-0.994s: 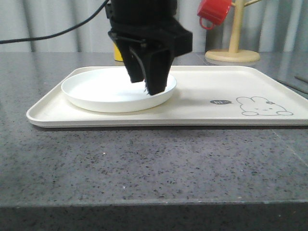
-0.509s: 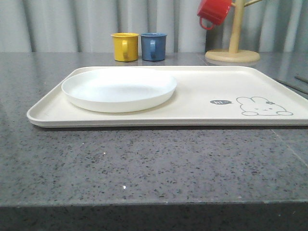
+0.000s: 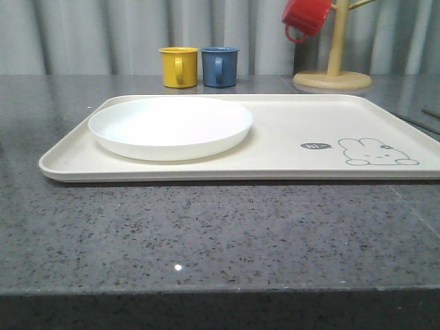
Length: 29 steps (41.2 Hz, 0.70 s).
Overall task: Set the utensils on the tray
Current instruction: 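Open the left gripper and withdraw it from the plate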
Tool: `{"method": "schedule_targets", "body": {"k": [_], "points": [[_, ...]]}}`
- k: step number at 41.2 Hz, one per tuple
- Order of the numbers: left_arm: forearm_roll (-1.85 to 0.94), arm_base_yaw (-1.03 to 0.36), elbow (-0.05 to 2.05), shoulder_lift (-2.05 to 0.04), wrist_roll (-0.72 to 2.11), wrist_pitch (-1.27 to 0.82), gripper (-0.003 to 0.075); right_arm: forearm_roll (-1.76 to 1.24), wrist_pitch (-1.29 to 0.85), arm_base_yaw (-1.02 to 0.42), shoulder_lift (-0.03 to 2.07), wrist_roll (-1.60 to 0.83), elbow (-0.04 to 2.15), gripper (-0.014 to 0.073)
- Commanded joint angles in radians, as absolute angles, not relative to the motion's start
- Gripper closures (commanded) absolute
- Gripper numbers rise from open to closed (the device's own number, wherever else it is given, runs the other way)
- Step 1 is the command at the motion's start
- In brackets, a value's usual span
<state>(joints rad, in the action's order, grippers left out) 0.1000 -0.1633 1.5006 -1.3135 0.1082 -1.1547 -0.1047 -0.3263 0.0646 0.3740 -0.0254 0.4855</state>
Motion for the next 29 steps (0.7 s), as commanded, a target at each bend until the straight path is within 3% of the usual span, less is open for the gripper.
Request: {"method": "schedule_targets", "body": {"k": [1,14,29], "points": [[0.072,-0.130,1.414,-1.196,0.097,-0.981,0.0739,-0.098,-0.246,0.070,0.387,-0.035,0.523,-0.0015],[0.061,-0.142,0.912,-0.824,0.099,-0.444,0.0739,-0.098,-0.246,0.070,0.387,-0.035,0.523,-0.0015],[0.061,-0.142,0.479,-0.360,0.099,-0.246,0.0739,-0.098,-0.246,0.070,0.387,-0.035,0.523,-0.0015]]}}
